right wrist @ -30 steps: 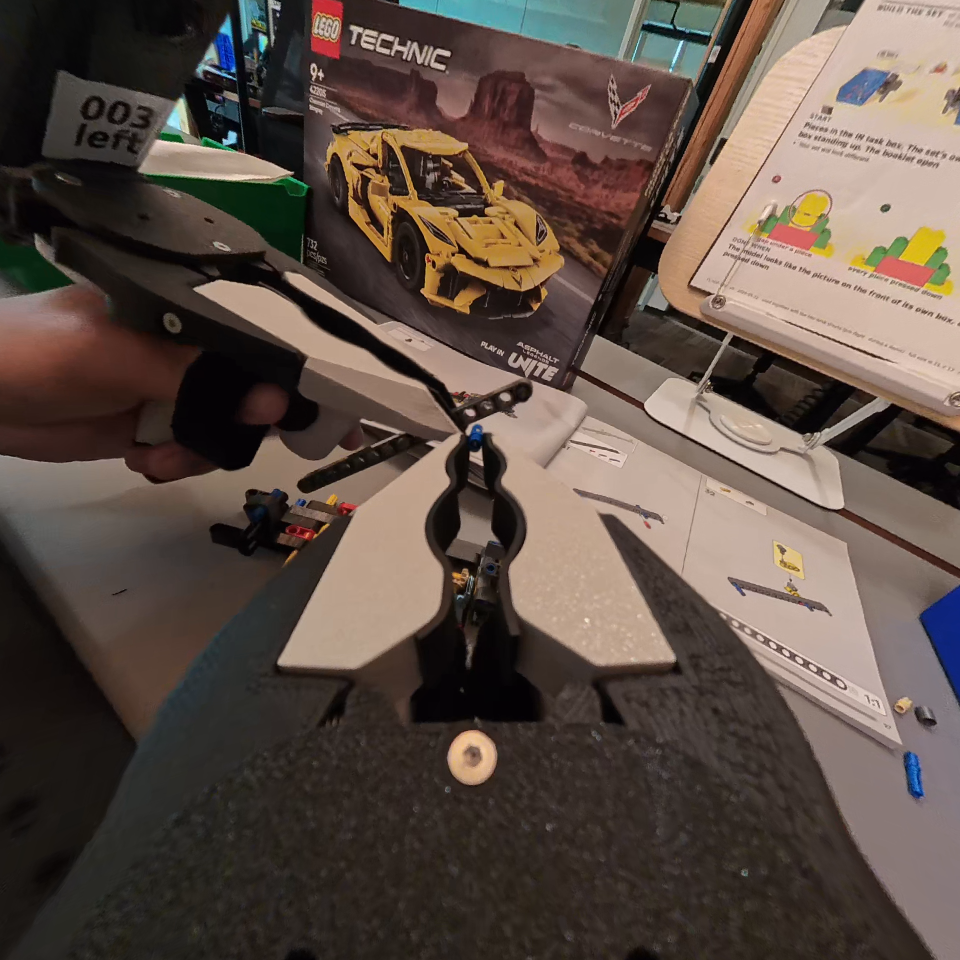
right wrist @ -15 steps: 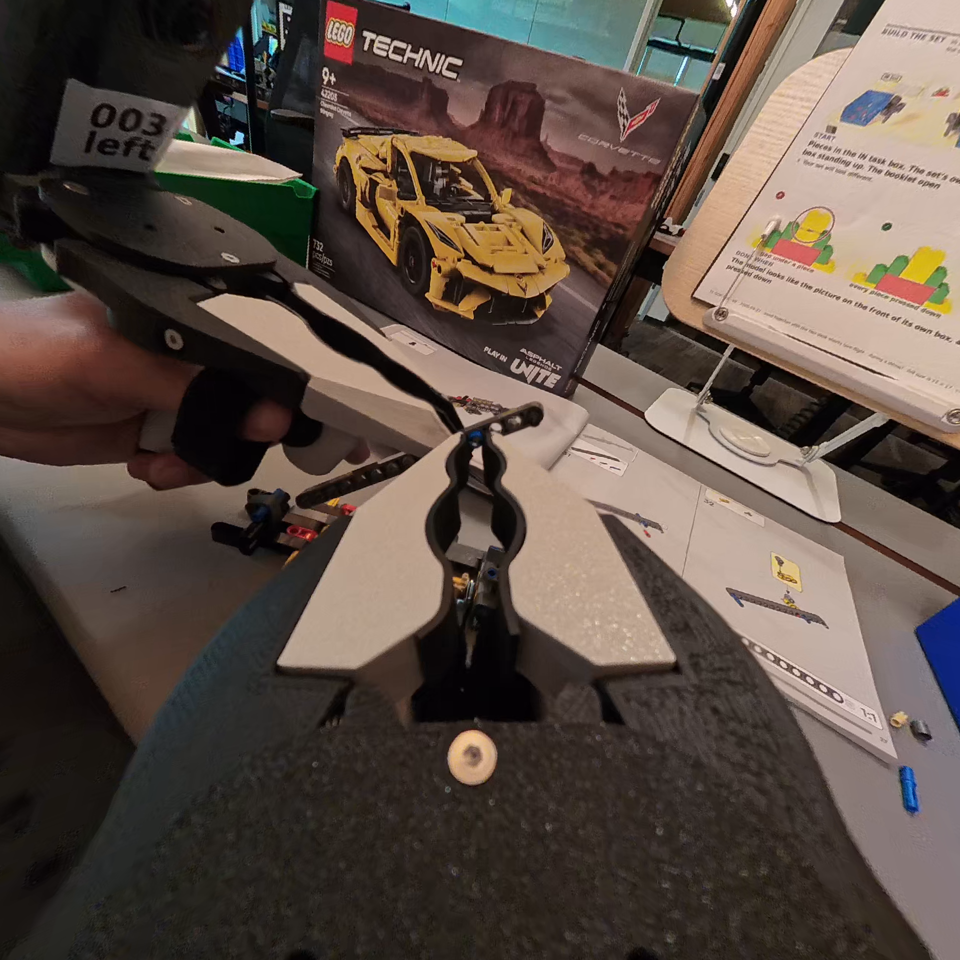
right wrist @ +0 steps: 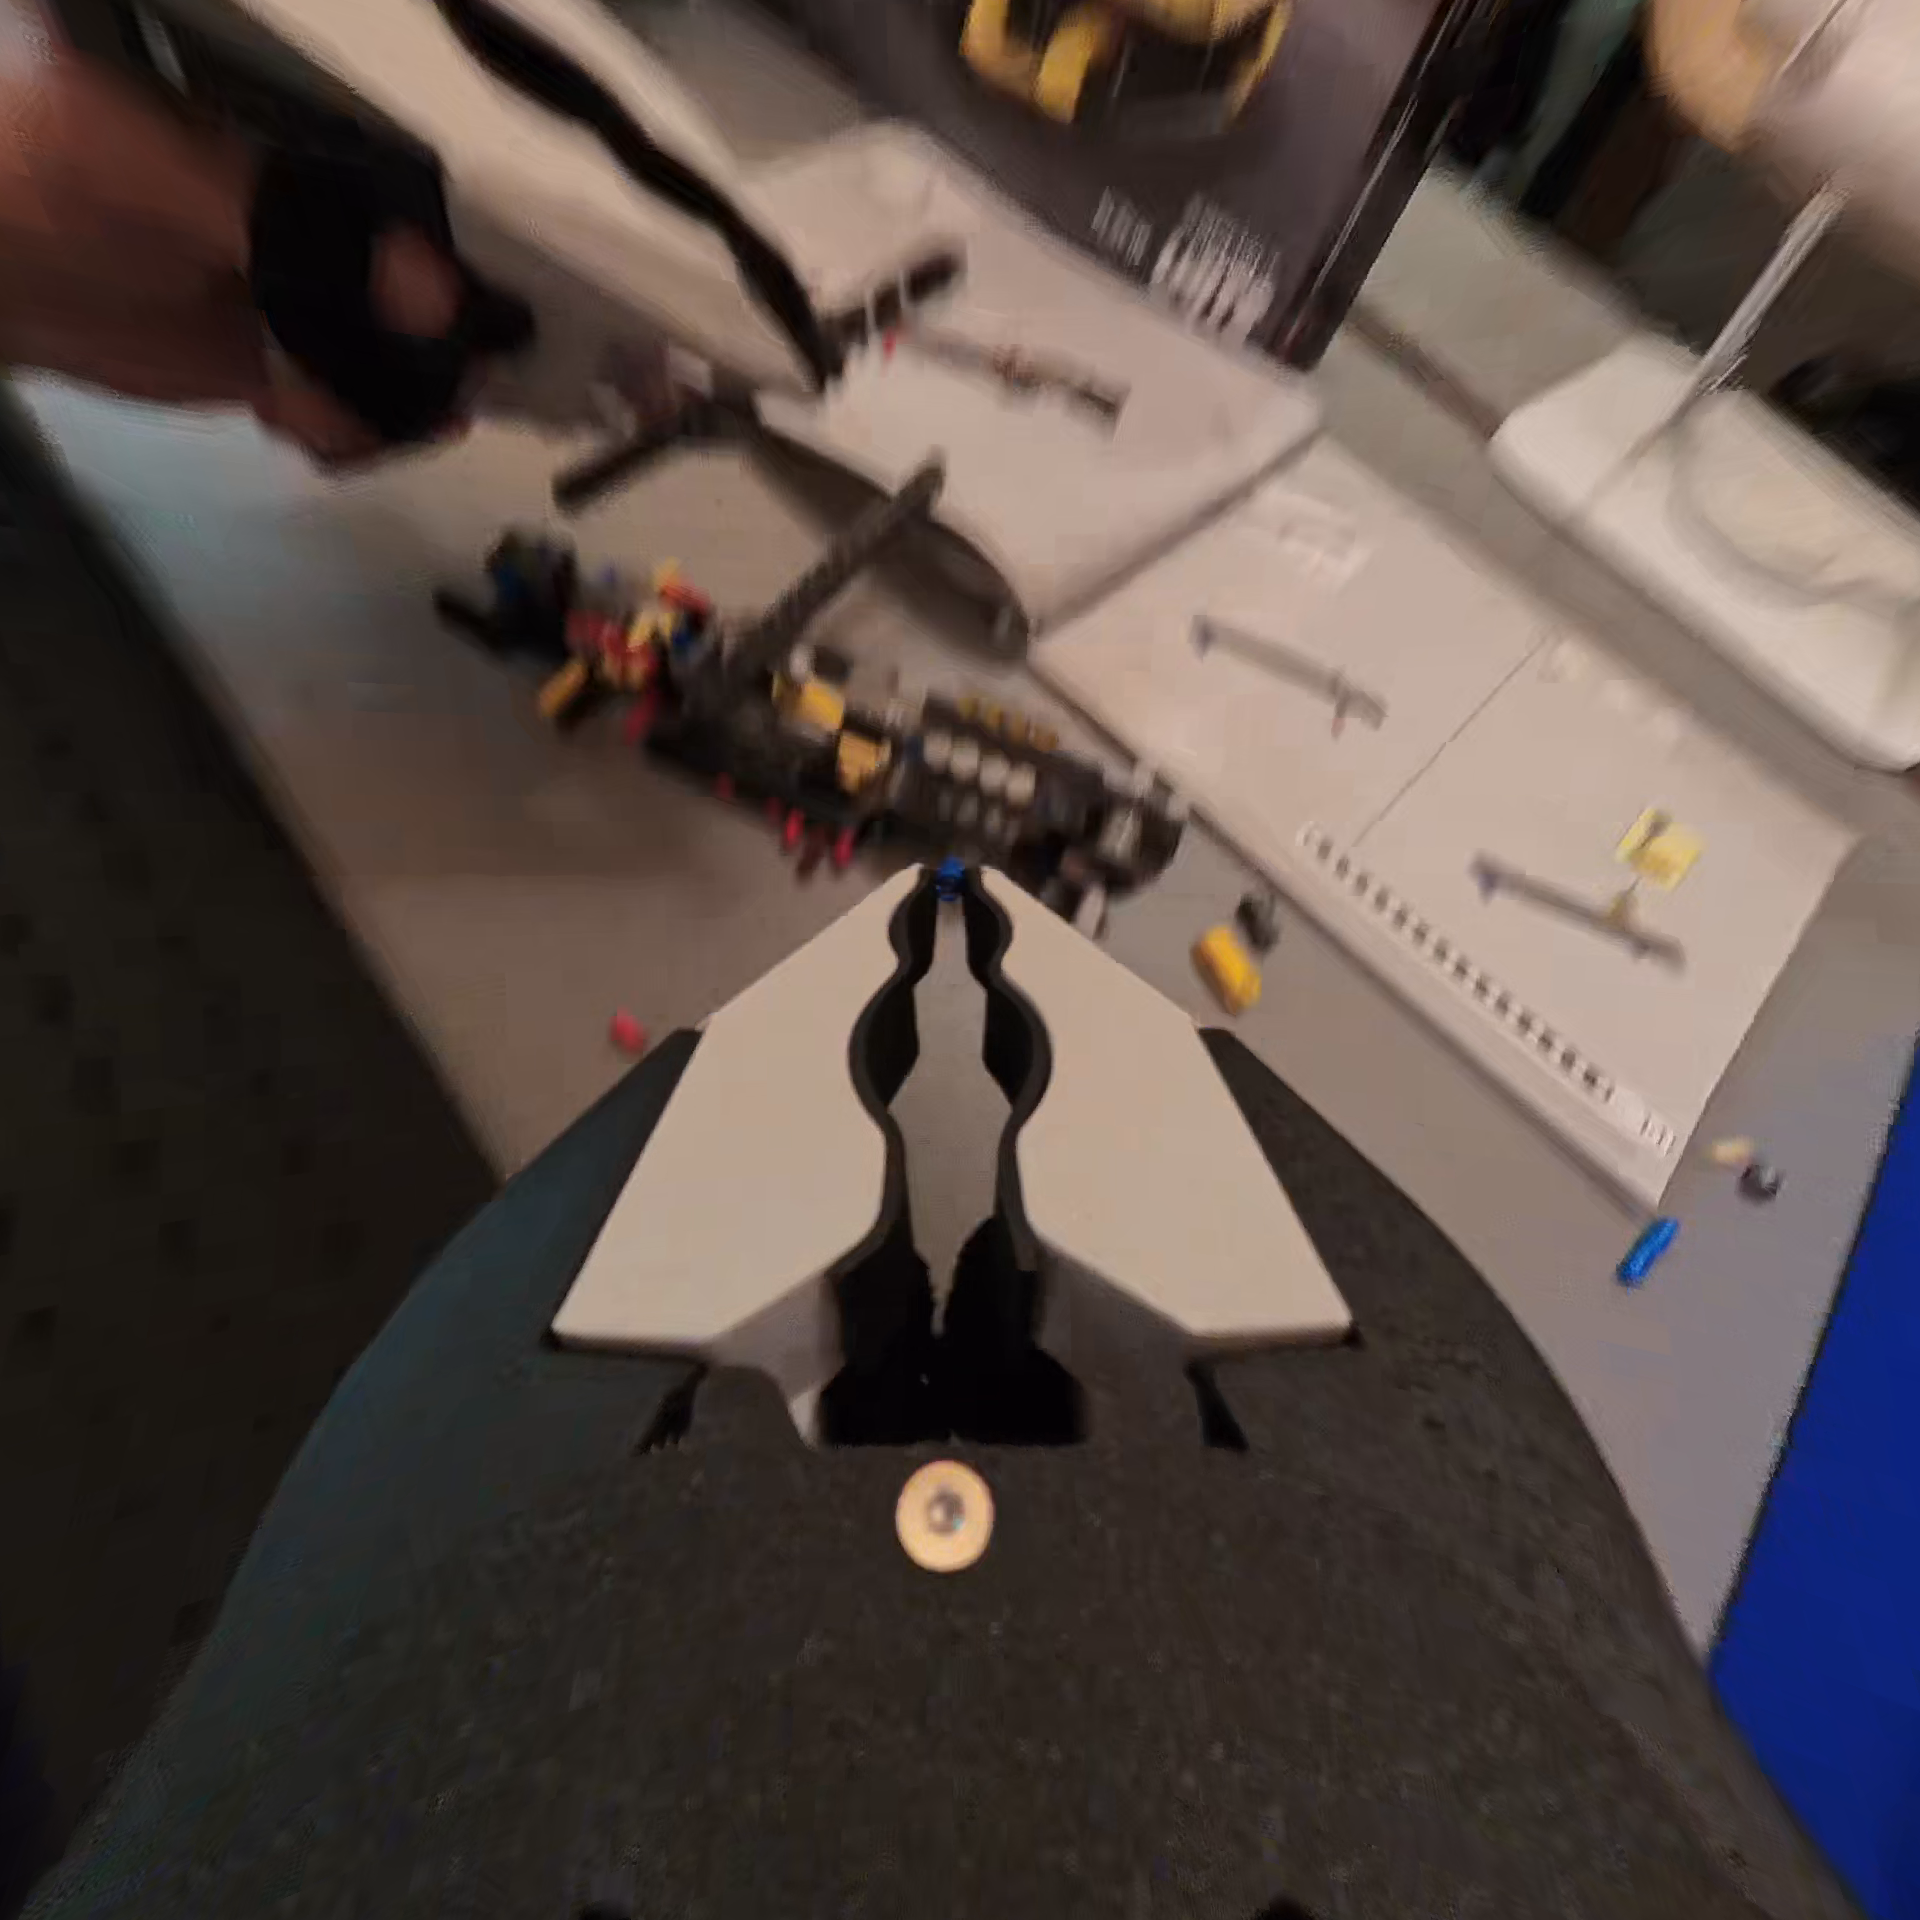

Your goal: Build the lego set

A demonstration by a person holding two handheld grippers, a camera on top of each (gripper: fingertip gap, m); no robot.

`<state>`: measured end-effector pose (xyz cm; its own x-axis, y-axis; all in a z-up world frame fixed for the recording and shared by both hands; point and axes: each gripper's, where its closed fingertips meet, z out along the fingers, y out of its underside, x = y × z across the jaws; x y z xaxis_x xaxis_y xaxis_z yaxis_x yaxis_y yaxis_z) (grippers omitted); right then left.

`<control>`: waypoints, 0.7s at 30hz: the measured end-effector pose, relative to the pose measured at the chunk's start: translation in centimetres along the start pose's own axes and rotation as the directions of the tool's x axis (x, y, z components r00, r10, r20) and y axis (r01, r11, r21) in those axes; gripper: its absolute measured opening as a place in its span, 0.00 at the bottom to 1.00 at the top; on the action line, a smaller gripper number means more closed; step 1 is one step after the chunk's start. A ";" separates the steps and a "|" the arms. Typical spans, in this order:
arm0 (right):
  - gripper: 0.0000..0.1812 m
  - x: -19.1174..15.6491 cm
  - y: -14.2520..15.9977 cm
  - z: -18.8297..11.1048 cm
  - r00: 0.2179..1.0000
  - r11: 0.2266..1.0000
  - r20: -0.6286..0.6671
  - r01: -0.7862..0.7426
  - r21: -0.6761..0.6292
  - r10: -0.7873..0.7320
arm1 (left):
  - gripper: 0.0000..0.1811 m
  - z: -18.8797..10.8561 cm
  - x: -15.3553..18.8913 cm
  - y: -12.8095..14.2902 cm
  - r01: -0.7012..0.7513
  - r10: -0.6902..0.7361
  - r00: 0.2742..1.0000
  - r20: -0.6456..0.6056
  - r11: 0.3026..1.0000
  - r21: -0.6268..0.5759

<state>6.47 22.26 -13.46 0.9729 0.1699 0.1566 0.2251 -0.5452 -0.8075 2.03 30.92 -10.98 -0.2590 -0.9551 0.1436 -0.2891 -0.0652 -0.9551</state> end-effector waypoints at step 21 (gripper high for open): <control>0.03 -0.8 11.1 -2.9 0.943 0.831 0.333 0.187 -0.523 -0.003 | 0.04 0.3 0.8 0.3 -0.006 0.006 0.999 -0.031 1.000 -0.020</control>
<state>8.35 13.70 -20.85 0.8995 0.4351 -0.0391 0.3967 -0.8509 -0.3444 1.96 30.06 -11.25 -0.2894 -0.9460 0.1462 -0.3054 -0.0535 -0.9507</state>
